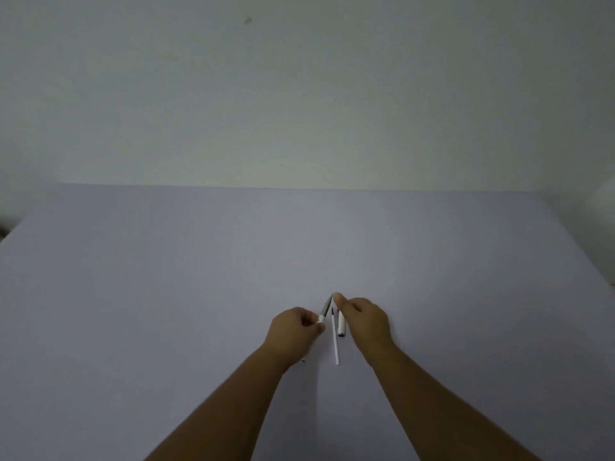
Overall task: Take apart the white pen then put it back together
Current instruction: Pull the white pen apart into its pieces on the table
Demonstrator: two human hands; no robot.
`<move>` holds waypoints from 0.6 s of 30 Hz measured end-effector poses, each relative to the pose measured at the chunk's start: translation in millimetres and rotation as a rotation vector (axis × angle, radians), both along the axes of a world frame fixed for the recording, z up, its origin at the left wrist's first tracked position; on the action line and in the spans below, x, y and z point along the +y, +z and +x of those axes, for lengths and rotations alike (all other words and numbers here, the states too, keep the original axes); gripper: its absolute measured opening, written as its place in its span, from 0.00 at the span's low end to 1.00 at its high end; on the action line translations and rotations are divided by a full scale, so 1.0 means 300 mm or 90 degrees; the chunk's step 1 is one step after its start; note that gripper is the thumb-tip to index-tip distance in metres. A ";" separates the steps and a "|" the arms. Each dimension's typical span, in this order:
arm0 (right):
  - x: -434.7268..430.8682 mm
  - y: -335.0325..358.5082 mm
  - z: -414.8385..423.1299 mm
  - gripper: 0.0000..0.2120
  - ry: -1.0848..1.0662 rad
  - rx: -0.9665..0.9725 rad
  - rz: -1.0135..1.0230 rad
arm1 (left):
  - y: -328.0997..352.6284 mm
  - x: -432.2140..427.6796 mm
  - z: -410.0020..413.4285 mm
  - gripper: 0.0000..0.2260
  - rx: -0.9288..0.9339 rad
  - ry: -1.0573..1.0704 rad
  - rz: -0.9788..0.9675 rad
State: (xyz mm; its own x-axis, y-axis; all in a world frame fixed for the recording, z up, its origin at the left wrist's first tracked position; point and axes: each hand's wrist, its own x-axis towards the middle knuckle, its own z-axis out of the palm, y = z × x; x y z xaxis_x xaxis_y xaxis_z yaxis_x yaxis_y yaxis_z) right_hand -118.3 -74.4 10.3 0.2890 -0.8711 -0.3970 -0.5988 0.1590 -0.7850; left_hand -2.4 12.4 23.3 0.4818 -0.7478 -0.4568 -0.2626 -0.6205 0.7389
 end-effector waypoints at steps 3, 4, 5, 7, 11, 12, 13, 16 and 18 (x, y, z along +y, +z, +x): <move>0.011 0.047 0.017 0.18 0.024 -0.090 0.085 | 0.016 -0.012 -0.011 0.08 -0.060 -0.036 -0.014; 0.009 0.055 0.020 0.17 0.030 -0.096 0.089 | 0.025 -0.016 -0.014 0.09 -0.073 -0.045 -0.017; 0.003 0.063 0.022 0.16 0.032 -0.103 0.092 | 0.033 -0.020 -0.016 0.09 -0.080 -0.049 -0.022; -0.011 0.073 0.019 0.12 0.033 -0.133 0.106 | 0.045 -0.027 -0.009 0.09 -0.058 -0.043 -0.044; -0.041 0.090 -0.003 0.07 0.043 -0.264 0.179 | 0.089 -0.032 0.006 0.06 0.043 -0.032 -0.066; -0.047 0.097 -0.008 0.06 0.047 -0.293 0.206 | 0.092 -0.033 0.011 0.06 0.041 -0.039 -0.069; -0.052 0.107 -0.013 0.06 0.050 -0.305 0.232 | 0.093 -0.033 0.015 0.05 0.020 -0.055 -0.069; -0.072 0.130 -0.022 0.10 0.074 -0.227 0.234 | 0.095 -0.030 0.020 0.08 -0.089 -0.120 -0.059; -0.080 0.134 -0.030 0.07 0.127 -0.166 0.179 | 0.093 -0.029 0.024 0.09 -0.137 -0.153 -0.055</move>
